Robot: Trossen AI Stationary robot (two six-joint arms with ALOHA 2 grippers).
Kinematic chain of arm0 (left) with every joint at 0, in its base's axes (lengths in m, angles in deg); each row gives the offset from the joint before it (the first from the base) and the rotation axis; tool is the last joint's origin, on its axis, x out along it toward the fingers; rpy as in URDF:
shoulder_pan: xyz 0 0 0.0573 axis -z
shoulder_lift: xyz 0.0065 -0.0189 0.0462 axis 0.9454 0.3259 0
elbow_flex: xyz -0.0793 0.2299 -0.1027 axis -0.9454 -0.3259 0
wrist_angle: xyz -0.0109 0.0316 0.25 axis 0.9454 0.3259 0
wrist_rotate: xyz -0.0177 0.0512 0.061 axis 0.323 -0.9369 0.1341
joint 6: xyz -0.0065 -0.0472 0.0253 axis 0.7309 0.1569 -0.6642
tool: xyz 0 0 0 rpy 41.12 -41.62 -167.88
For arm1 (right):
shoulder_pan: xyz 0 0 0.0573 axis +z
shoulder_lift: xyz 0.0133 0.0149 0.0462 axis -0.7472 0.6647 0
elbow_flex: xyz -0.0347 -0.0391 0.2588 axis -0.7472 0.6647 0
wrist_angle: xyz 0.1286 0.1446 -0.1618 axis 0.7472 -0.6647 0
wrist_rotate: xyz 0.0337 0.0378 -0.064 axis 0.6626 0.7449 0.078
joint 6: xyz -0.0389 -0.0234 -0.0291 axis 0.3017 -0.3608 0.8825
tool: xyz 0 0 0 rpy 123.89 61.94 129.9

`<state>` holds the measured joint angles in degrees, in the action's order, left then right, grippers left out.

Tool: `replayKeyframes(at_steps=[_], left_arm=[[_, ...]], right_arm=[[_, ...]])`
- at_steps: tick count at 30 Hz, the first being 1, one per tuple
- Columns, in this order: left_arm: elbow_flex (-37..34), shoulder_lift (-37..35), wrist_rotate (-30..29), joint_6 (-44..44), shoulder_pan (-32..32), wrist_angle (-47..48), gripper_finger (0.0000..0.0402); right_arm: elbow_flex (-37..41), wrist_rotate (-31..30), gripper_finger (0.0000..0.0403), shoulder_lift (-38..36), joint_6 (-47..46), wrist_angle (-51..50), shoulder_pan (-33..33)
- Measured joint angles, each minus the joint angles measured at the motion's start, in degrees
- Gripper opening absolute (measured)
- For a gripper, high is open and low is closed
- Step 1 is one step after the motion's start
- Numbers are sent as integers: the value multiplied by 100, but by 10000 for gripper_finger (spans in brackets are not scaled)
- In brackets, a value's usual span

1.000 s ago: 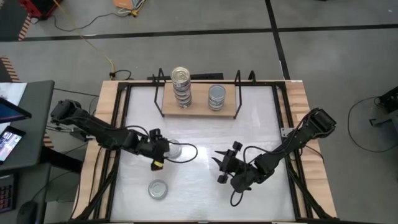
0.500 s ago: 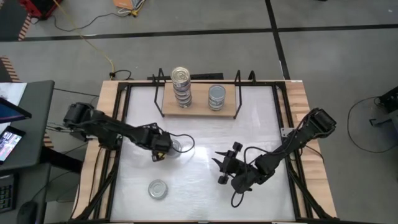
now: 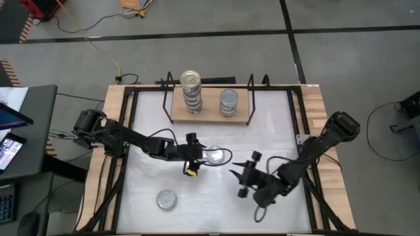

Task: Stack canned seafood by type on shelf
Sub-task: Stack the green tuna can on top of the other green tuna can on the shelf

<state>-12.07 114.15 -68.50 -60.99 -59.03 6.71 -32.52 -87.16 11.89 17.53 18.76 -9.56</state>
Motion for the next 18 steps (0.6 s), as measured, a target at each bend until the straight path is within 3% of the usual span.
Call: replayKeyframes(at_steps=[5,10,14,18], left_arm=[[-66,-496,88,-441,112,-65,288],[-670,-1007,437,-667,348,-951,288],[-1307,-1178,406,-523,484,-1771,288],[-1892,-1205,381,-109,630,-2705,288]], right_arm=[[0,130,159,-209,-420,-321,335],[0,335,159,340,242,219,-14],[-55,1156,159,836,1132,1239,-611],[-363,1925,159,1241,1386,1279,-1147]])
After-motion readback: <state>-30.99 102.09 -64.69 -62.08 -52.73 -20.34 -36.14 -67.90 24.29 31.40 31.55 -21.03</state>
